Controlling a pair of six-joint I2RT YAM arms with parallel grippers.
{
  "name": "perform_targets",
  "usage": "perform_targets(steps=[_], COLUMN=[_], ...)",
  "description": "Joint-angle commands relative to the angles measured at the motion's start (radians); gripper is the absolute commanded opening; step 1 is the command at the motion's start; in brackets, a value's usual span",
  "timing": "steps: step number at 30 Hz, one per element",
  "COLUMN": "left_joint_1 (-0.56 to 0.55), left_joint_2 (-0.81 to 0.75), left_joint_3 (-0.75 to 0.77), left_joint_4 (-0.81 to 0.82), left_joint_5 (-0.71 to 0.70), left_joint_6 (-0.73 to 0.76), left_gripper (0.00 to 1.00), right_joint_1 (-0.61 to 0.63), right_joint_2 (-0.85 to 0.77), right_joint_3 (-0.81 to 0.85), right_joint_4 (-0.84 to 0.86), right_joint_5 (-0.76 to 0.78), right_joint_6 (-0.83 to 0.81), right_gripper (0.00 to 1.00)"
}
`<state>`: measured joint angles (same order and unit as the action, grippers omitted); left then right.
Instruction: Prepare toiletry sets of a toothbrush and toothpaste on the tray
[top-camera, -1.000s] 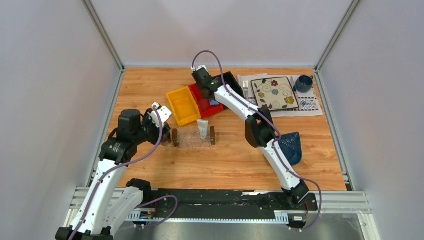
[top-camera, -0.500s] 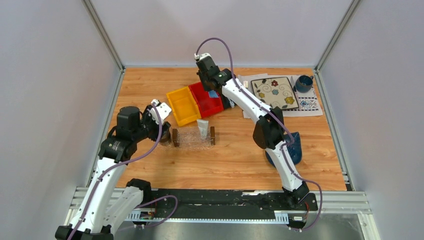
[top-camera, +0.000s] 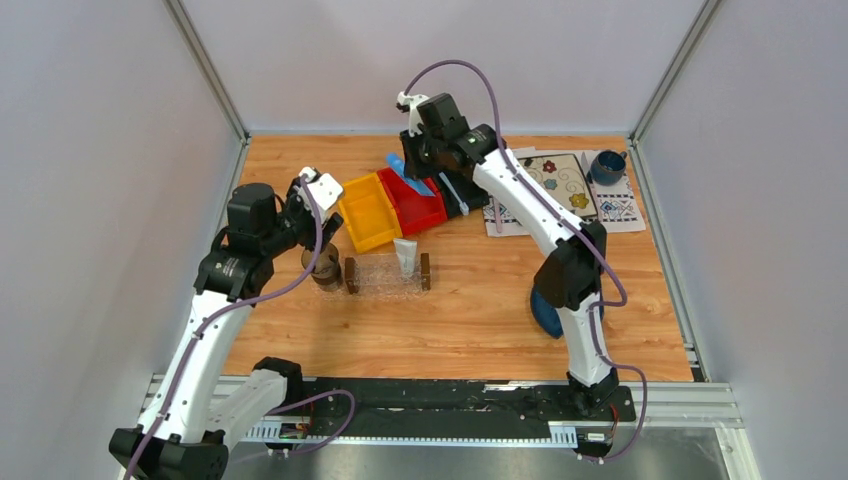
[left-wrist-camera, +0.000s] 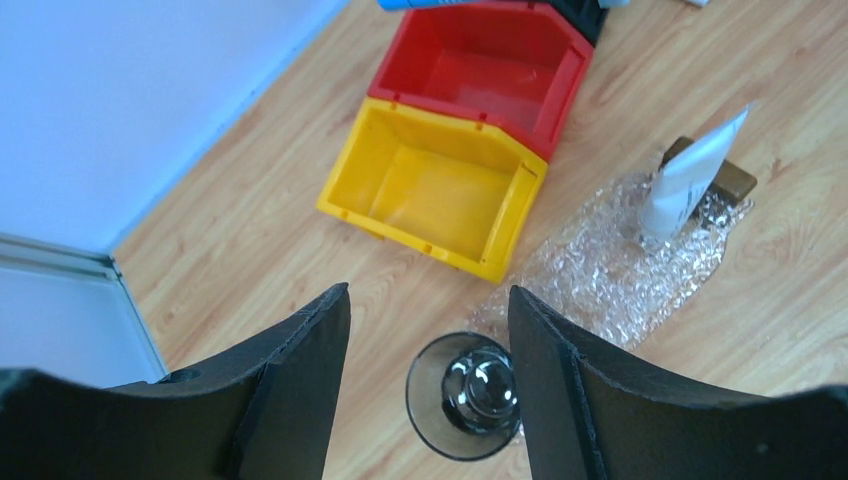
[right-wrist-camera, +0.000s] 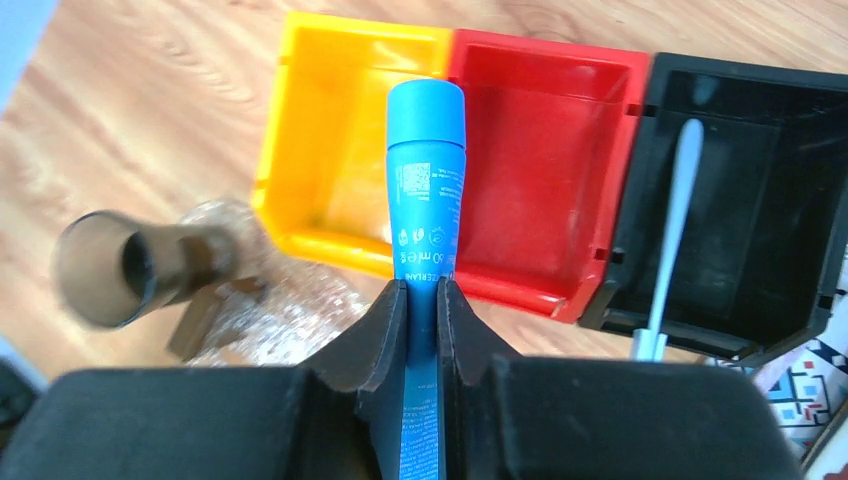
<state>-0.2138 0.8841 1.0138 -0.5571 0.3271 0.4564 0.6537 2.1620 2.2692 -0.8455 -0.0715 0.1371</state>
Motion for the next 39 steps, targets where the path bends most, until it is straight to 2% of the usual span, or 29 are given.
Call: perform_targets(steps=[1,8,14,27,39], left_joint_1=[0.005,-0.018,-0.125,-0.236,-0.308], left_joint_2=[0.021,0.035,0.022,0.073,0.125], left_joint_3=[0.106,0.190,0.201,0.249,0.206], left_joint_4=[0.040,-0.041,-0.090,-0.201,-0.165], left_joint_5=[0.059,0.147,0.070,0.049,-0.043], left_joint_6=[0.039,0.155,0.263,0.399,0.505], left_gripper=[0.68,0.70,0.72,0.77,0.80], right_joint_1=[0.000,0.000,0.001,0.021,0.038], right_joint_2=[-0.151,-0.192,-0.208,-0.212,-0.208], right_joint_3=[-0.014,0.006,0.006,-0.010,-0.019], right_joint_4=[0.002,-0.116,-0.176,-0.225,-0.248], right_joint_5=[-0.220,-0.506,-0.660,-0.804,-0.895], right_joint_6=[-0.039,-0.100,-0.119,-0.133,-0.133], right_gripper=[0.00,0.00,0.00,0.00,0.00])
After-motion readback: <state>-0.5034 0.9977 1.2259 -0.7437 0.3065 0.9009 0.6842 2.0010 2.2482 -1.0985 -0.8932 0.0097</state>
